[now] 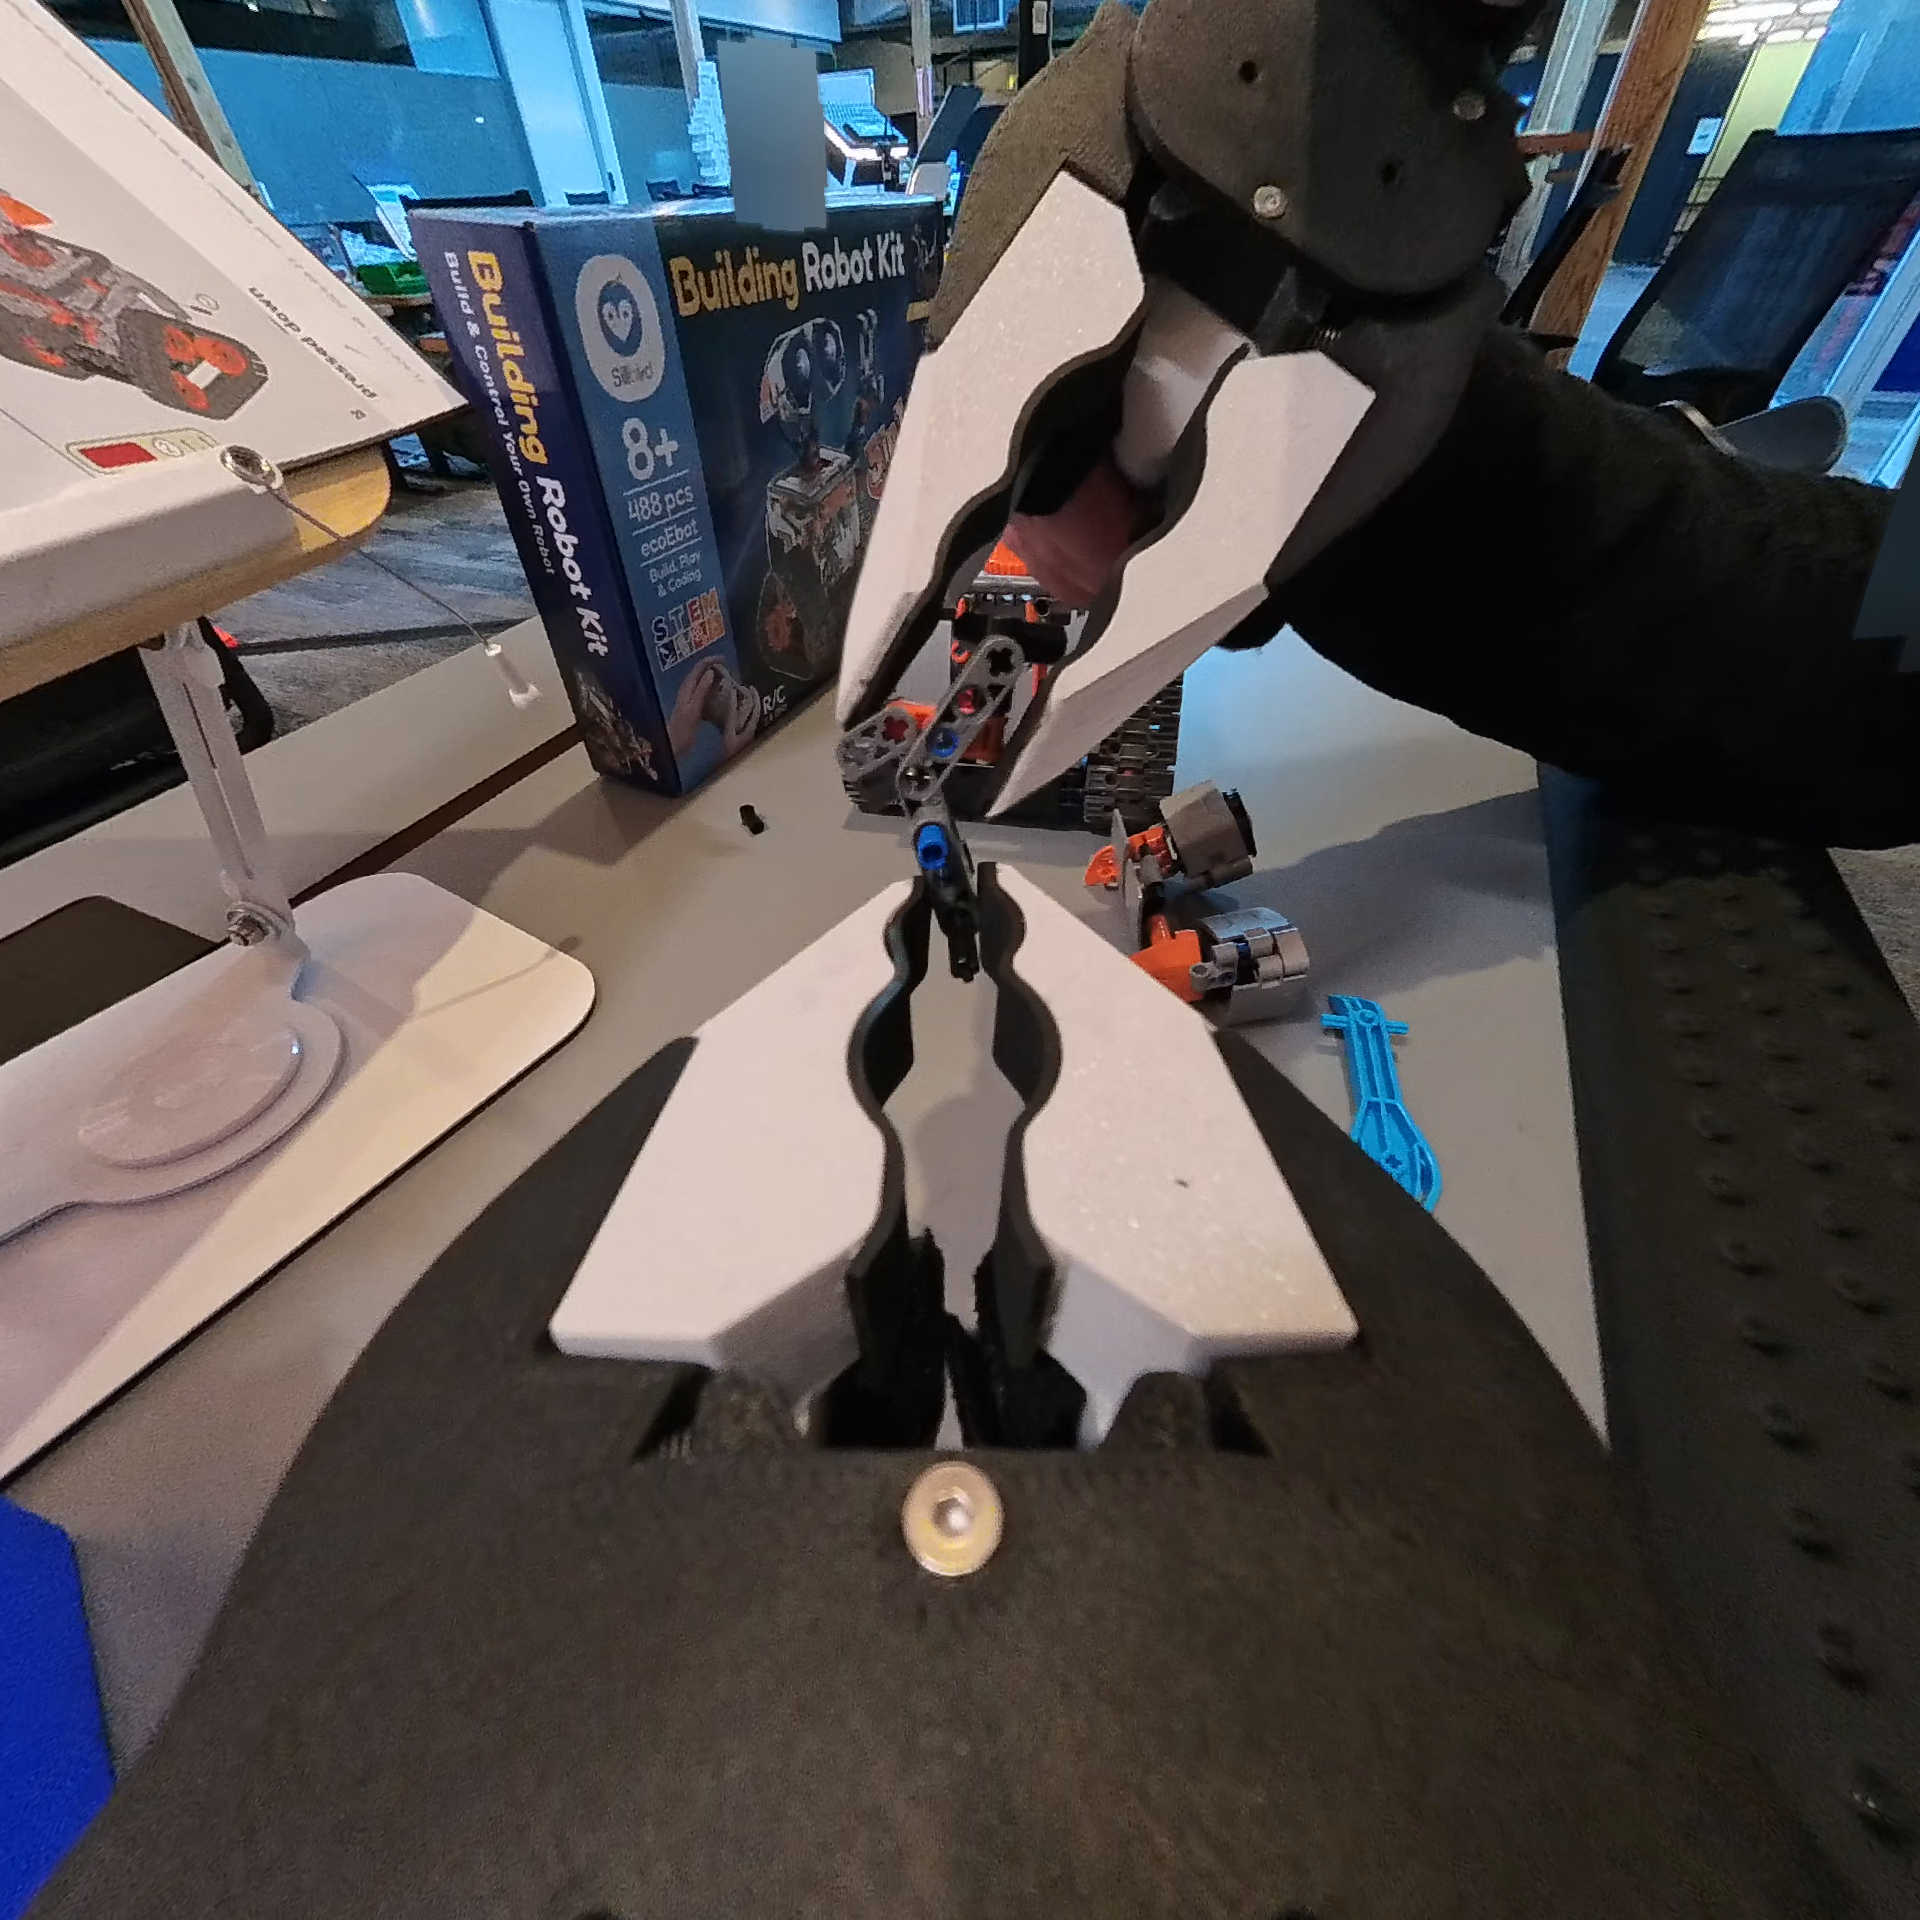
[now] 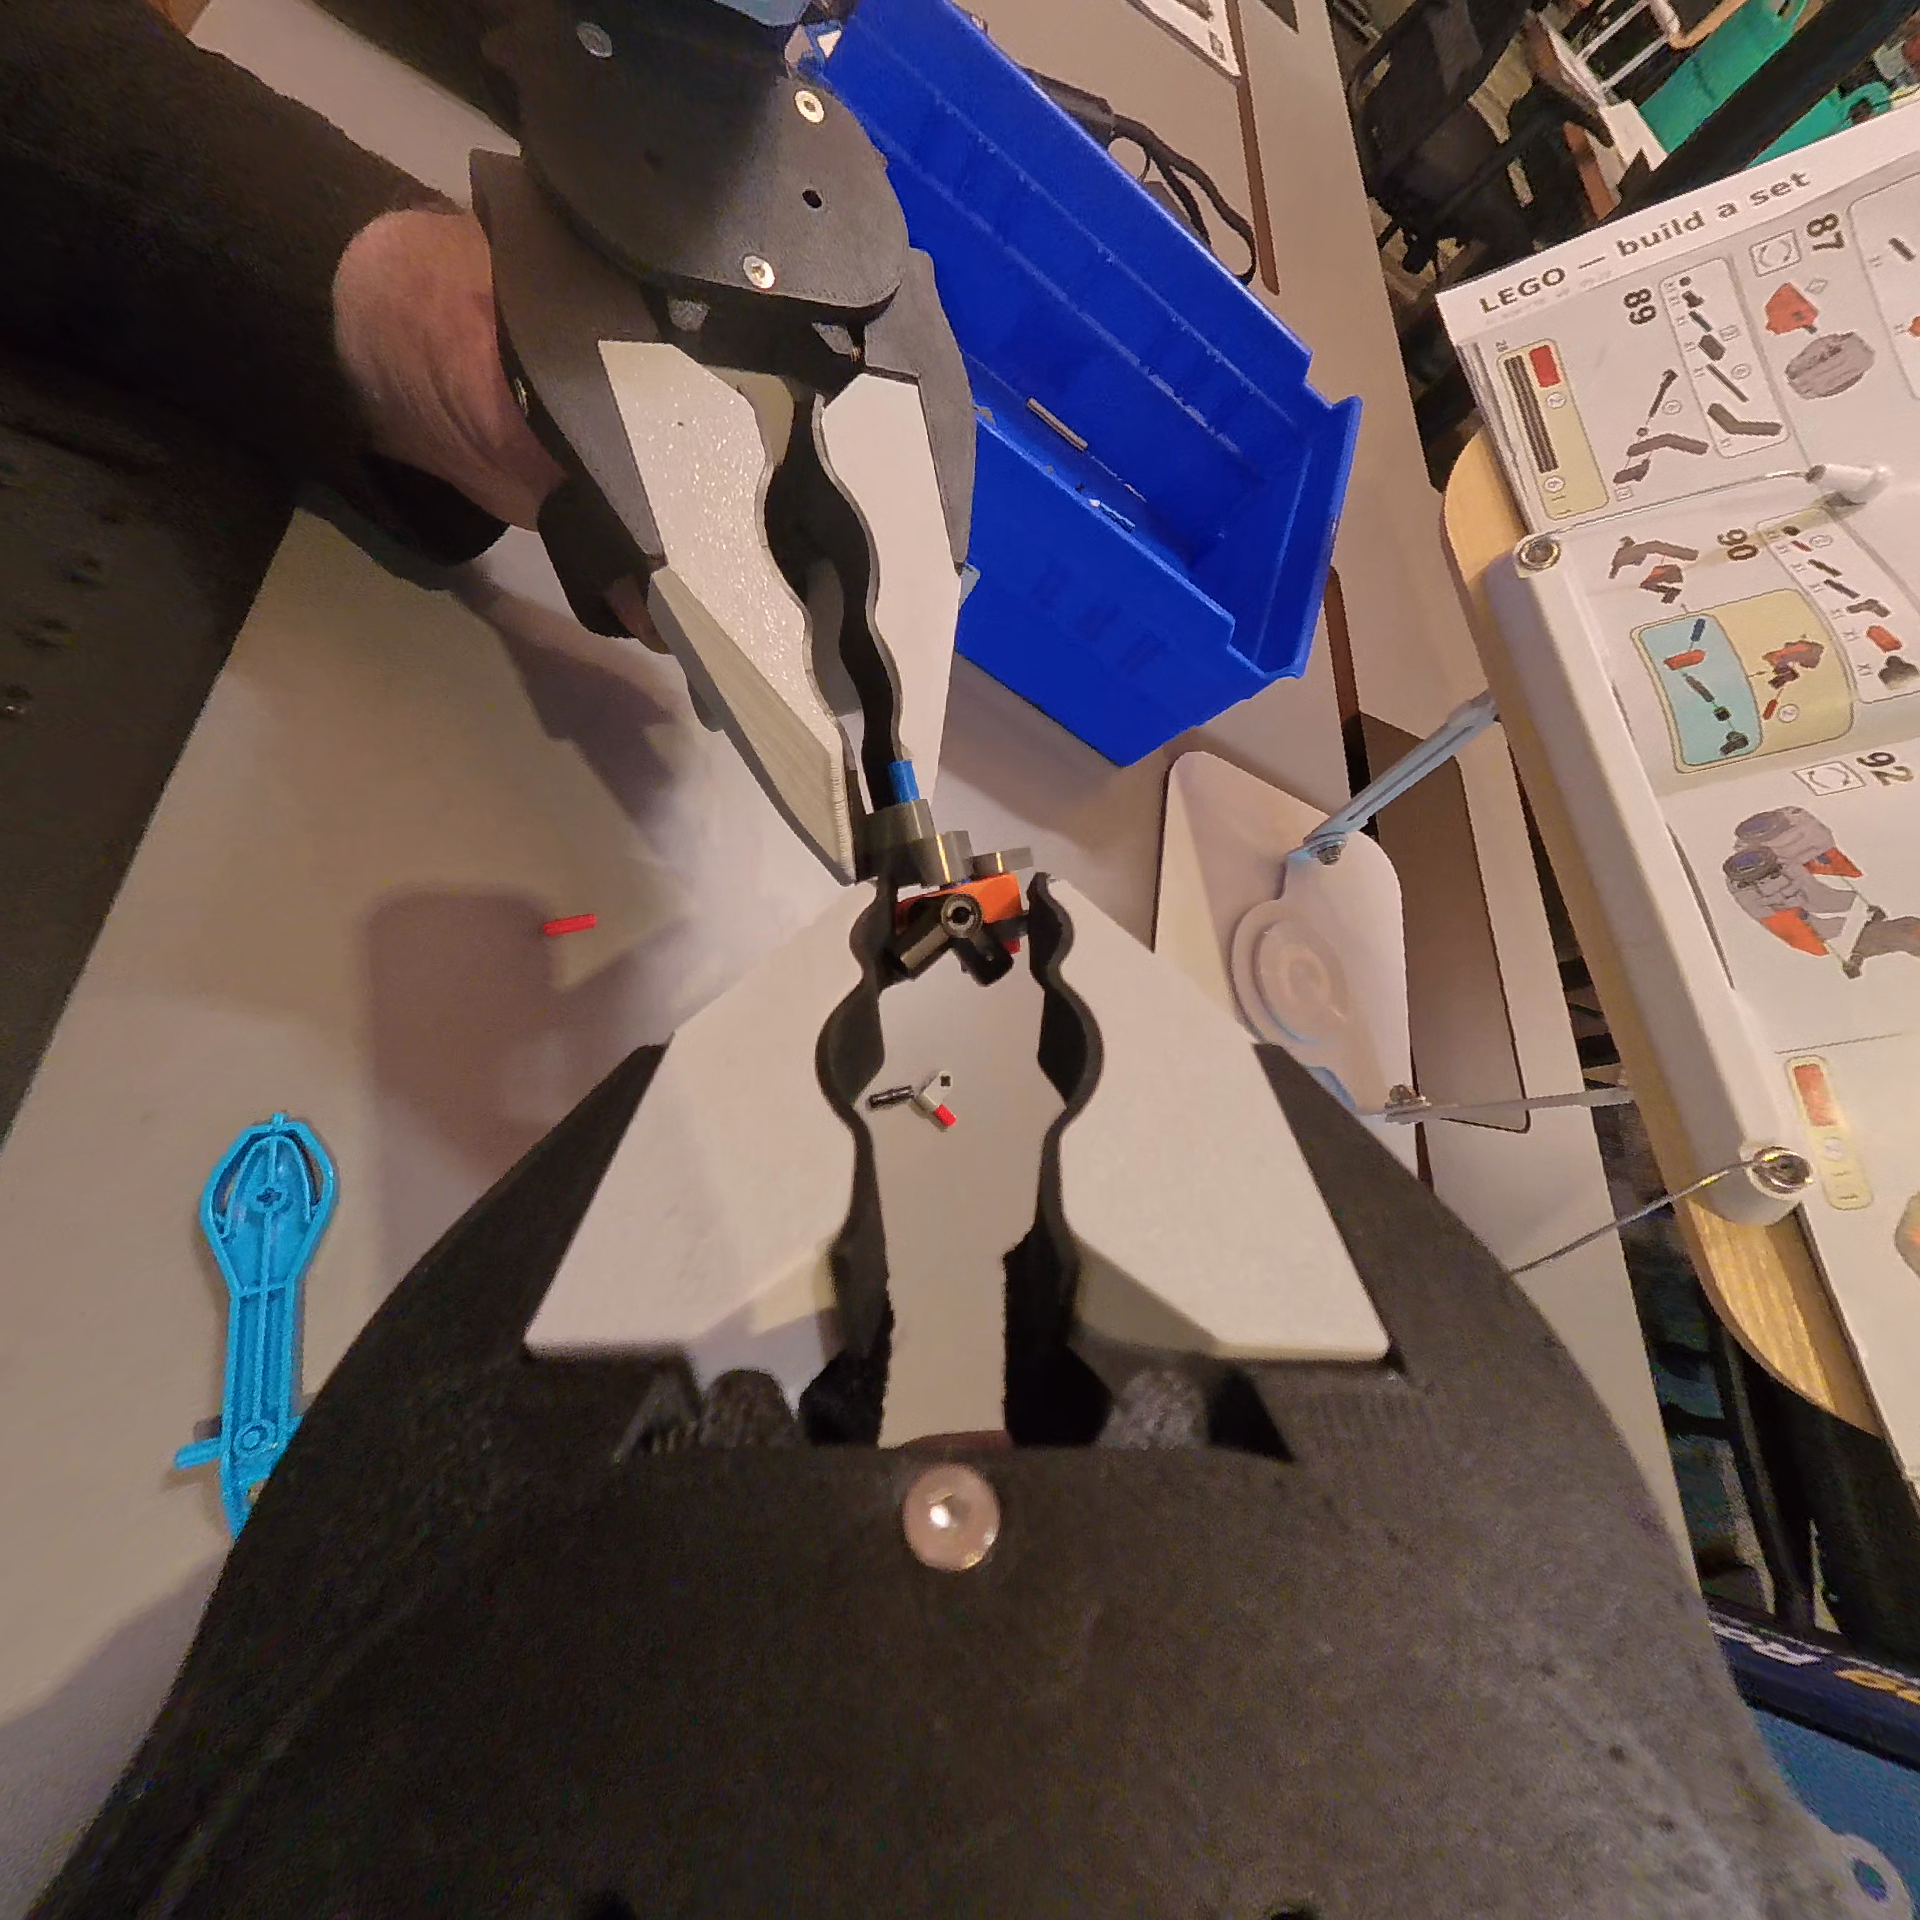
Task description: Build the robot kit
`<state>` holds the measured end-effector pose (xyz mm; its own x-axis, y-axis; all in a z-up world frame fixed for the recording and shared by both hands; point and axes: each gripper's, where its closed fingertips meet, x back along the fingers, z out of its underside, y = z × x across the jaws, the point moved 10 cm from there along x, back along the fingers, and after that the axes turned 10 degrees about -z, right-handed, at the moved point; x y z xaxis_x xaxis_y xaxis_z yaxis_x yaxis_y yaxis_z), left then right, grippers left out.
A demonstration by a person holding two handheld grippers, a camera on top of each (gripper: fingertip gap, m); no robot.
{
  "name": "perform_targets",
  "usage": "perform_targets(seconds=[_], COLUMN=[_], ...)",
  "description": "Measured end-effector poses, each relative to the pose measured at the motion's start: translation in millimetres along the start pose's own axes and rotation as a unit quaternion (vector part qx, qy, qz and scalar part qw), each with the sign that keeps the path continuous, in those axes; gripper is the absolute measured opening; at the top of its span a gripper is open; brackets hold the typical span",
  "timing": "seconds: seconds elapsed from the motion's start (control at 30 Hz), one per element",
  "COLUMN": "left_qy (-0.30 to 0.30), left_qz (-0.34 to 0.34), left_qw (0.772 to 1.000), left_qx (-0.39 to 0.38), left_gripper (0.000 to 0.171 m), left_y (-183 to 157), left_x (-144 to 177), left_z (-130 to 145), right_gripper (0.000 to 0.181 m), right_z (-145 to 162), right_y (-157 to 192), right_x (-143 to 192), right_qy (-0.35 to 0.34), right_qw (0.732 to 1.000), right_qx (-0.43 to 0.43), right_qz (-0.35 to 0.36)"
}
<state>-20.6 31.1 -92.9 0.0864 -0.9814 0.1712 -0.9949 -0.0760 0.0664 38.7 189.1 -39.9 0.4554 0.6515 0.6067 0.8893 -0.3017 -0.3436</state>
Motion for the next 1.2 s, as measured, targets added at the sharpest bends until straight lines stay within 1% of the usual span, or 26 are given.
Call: perform_targets(seconds=[0.13, 0.37, 0.47, 0.53, 0.7, 1.03, 1.2], left_qy=[-0.008, -0.029, -0.036, -0.041, -0.047, -0.059, -0.063], left_qz=[-0.002, 0.008, 0.024, 0.032, 0.058, 0.075, 0.083], left_qw=[1.0, 0.998, 0.996, 0.995, 0.989, 0.982, 0.977], left_qx=[0.004, 0.049, 0.075, 0.087, 0.129, 0.164, 0.187], left_gripper=[0.007, 0.006, 0.006, 0.006, 0.006, 0.006, 0.006], left_y=[1.0, 8.1, 10.6, 11.8, 15.2, 18.3, 21.3], left_x=[1.8, 6.0, 6.8, 6.7, 6.0, 5.2, 5.2], left_z=[-1.4, -1.8, -0.7, 0.6, 3.4, 5.6, 7.4], right_gripper=[0.025, 0.028, 0.029, 0.026, 0.024, 0.024, 0.029], right_z=[-2.0, -6.0, -6.3, -6.4, -5.1, -3.8, -1.7], right_y=[0.1, 2.8, 4.0, 4.5, 4.3, 4.8, 3.6], right_x=[0.6, -0.9, -2.1, -2.0, -4.1, -5.6, -8.3], right_qy=[-0.02, -0.051, -0.05, -0.052, -0.051, -0.063, -0.067], right_qw=[1.0, 0.998, 0.997, 0.997, 0.996, 0.994, 0.994], right_qx=[0.005, 0.018, 0.032, 0.041, 0.046, 0.051, 0.047], right_qz=[0.011, 0.029, 0.04, 0.048, 0.058, 0.073, 0.076])
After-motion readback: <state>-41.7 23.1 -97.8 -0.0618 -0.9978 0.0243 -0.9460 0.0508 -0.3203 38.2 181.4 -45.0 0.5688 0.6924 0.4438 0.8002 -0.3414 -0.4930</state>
